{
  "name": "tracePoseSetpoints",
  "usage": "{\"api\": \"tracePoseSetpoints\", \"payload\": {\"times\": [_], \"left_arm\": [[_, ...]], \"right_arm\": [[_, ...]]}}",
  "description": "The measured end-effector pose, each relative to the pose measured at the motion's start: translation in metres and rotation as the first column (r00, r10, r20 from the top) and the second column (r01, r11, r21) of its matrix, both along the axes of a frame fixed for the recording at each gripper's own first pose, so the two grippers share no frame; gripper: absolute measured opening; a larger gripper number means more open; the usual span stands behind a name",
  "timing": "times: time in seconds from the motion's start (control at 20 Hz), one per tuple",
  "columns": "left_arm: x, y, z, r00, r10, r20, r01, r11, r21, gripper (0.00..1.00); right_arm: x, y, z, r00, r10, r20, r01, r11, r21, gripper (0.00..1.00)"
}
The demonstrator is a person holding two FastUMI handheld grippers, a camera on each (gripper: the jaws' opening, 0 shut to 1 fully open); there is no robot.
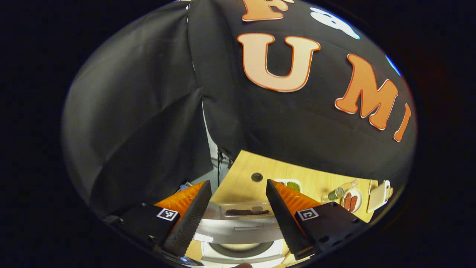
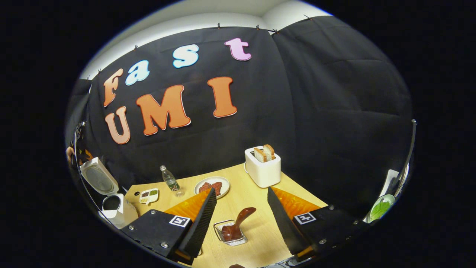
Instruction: Close the left gripper, press the button to open the rice cooker; take a wooden spoon from the chopstick holder with the right hand, scoop a spoonful of rice and pour it into the rice cooker, then put the wooden spoon back into the chopstick holder.
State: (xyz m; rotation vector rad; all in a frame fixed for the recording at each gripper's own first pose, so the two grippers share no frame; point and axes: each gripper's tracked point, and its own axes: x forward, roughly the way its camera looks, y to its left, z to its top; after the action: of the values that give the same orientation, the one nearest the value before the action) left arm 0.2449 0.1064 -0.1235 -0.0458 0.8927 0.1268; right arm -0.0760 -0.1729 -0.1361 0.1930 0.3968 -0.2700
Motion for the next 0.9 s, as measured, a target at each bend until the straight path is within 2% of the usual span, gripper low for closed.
{"api": "tracePoseSetpoints", "payload": {"times": [0.15, 0.3, 0.55, 0.65, 0.7, 0.9], "left_arm": [[-0.057, -0.007, -0.025, 0.984, 0.023, -0.178, -0.024, 1.0, -0.007, 1.0], [-0.101, -0.02, -0.054, 0.961, 0.009, -0.278, -0.015, 1.0, -0.02, 1.0], [-0.161, -0.032, -0.124, 0.898, -0.011, -0.44, -0.014, 0.998, -0.054, 1.0], [-0.179, -0.032, -0.149, 0.867, 0.003, -0.499, -0.041, 0.997, -0.065, 1.0], [-0.174, -0.032, -0.142, 0.889, 0.011, -0.459, -0.043, 0.997, -0.059, 1.0], [-0.174, -0.034, -0.149, 0.929, -0.009, -0.37, -0.001, 1.0, -0.027, 1.0]], "right_arm": [[0.009, 0.008, -0.018, 0.998, 0.041, -0.044, -0.04, 0.999, 0.02, 0.87], [0.021, 0.018, -0.022, 0.995, 0.086, -0.043, -0.084, 0.996, 0.036, 0.86], [0.034, 0.035, -0.026, 0.987, 0.15, -0.055, -0.148, 0.988, 0.052, 0.86], [0.037, 0.041, -0.029, 0.984, 0.168, -0.063, -0.165, 0.985, 0.053, 0.87], [0.037, 0.044, -0.032, 0.982, 0.174, -0.067, -0.171, 0.984, 0.048, 0.86], [0.035, 0.057, -0.045, 0.978, 0.189, -0.091, -0.185, 0.981, 0.052, 0.87]]}}
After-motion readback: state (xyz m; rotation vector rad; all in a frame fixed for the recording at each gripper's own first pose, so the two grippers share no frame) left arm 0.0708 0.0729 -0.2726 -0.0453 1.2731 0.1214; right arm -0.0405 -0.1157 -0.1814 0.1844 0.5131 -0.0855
